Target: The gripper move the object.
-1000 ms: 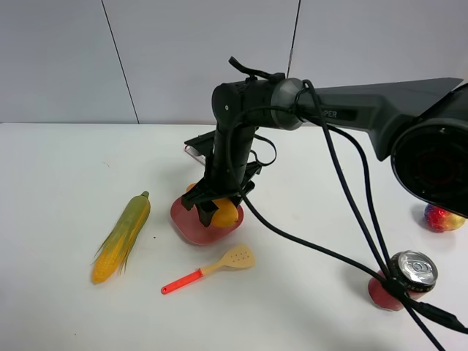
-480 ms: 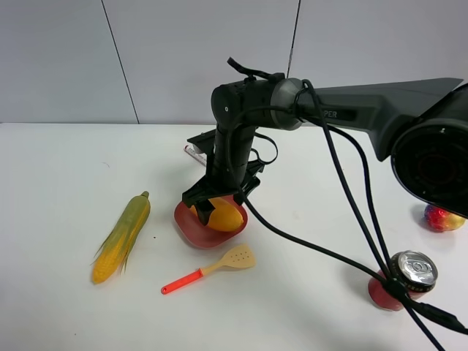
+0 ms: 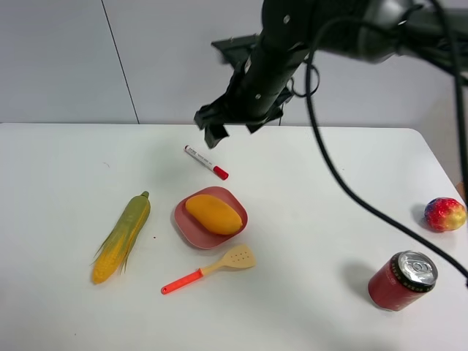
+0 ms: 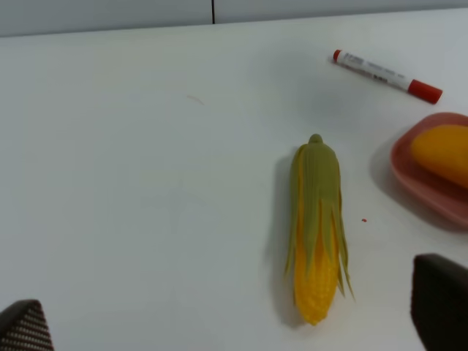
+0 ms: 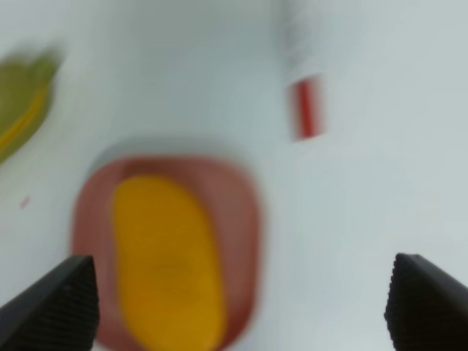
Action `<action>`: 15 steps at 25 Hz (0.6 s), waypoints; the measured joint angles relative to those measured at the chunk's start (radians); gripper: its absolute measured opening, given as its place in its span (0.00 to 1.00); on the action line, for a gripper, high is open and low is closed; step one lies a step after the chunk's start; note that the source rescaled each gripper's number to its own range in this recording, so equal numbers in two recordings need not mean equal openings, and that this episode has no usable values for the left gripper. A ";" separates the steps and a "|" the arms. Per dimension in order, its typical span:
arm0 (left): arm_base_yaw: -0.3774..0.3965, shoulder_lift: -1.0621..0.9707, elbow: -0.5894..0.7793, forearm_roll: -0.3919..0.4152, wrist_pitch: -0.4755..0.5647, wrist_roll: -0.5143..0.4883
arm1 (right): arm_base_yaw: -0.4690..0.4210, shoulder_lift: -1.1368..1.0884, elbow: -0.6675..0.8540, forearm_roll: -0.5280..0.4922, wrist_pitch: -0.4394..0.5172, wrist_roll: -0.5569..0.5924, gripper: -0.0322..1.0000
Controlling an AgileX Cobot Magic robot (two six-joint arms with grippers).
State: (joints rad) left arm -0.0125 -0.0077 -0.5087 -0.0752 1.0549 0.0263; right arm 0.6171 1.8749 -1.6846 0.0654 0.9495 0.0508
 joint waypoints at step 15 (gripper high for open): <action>0.000 0.000 0.000 0.000 0.000 0.000 | -0.559 -0.824 0.351 -0.076 0.007 -0.021 0.41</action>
State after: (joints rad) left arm -0.0125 -0.0077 -0.5087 -0.0752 1.0549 0.0263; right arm 0.0586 1.0511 -1.3336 -0.0108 0.9564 0.0296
